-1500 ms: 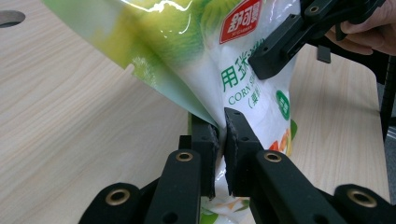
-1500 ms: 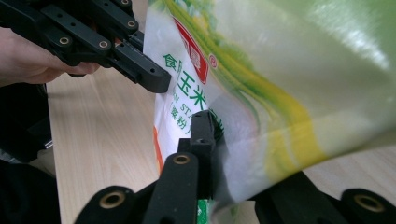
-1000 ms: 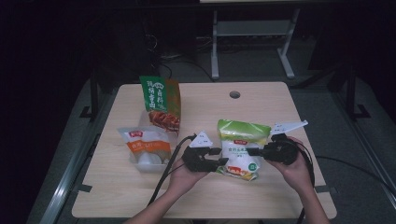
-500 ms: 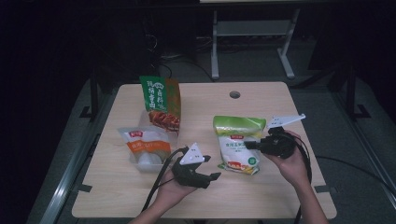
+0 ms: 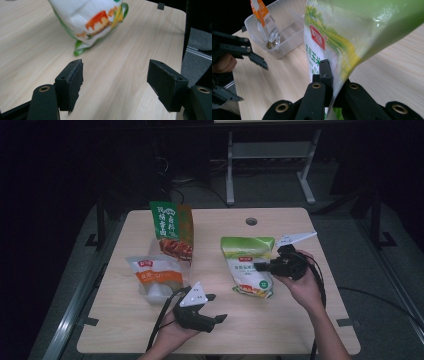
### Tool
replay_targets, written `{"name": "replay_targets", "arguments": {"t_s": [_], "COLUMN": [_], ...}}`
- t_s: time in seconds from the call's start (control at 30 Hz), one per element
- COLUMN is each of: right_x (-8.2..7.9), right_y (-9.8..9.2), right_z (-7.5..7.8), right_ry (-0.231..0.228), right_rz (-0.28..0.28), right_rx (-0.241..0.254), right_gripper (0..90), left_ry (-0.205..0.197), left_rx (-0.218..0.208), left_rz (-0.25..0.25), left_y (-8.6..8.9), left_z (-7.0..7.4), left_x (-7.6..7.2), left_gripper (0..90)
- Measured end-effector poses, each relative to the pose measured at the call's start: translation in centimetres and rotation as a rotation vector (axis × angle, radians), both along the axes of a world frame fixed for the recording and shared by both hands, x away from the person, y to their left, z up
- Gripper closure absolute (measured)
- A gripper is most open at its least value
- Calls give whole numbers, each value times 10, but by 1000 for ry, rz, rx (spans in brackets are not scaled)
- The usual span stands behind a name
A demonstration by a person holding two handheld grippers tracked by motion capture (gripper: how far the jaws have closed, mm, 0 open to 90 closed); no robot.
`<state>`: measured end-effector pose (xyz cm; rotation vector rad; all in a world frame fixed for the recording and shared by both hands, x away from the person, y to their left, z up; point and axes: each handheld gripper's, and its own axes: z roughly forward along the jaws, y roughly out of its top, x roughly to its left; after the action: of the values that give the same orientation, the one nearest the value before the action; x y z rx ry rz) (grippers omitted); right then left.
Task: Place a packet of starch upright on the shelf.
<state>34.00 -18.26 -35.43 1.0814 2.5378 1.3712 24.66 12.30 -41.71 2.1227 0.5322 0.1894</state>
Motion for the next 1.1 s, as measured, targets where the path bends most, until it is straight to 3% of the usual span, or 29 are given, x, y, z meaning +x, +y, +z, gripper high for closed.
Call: {"name": "replay_targets", "arguments": {"t_s": [0.2, 0.4, 0.67, 1.1], "right_x": [6, 13, 23, 42], "right_y": [17, 36, 62, 103], "right_z": [11, 24, 43, 57], "right_ry": [3, -6, -21, -23], "right_rz": [28, 49, 82, 126], "right_rx": [5, 44, 58, 94], "right_gripper": [900, 899, 900, 899], "left_ry": [-10, -20, -12, 4], "left_rx": [12, 7, -1, -27], "left_rz": [-12, -14, -11, -7], "left_y": [5, 8, 13, 23], "left_z": [-4, -4, -8, -13], "left_x": [-6, -9, -11, -15], "left_gripper": [283, 280, 273, 263]}}
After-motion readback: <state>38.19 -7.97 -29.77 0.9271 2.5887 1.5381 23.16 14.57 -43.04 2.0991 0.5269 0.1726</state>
